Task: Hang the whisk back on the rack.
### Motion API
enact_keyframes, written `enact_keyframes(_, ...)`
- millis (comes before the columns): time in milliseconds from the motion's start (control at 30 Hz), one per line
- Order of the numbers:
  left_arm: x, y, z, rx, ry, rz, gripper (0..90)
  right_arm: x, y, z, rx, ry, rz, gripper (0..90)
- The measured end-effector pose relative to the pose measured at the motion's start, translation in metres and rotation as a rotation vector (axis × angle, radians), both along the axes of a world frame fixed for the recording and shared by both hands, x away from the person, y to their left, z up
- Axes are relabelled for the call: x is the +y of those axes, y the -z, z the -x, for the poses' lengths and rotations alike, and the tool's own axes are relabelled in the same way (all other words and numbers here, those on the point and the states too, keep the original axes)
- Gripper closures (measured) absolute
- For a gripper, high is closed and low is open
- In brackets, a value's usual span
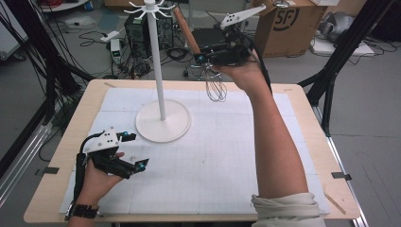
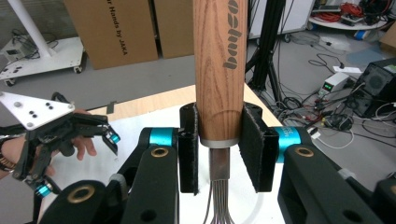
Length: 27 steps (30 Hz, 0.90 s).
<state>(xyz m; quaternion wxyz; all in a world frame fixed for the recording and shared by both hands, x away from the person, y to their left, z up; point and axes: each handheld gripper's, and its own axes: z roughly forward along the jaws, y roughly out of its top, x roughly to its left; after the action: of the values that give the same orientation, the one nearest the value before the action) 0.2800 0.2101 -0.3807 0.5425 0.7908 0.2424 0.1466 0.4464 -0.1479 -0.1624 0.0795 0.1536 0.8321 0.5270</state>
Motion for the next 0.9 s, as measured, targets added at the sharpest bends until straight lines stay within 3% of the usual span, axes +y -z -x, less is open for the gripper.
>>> enact_keyframes(433, 0.002, -0.002, 0.001, -0.005, -0.004, 0.007, 1.7, 0.015, 0.0, -0.01, -0.005, 0.017, 0.03, 70.0)
enact_keyframes(900, 0.004, -0.002, 0.002, -0.008, 0.001, 0.011, 1.7, 0.024, 0.008, -0.017, 0.024, 0.035, 0.044, 70.0)
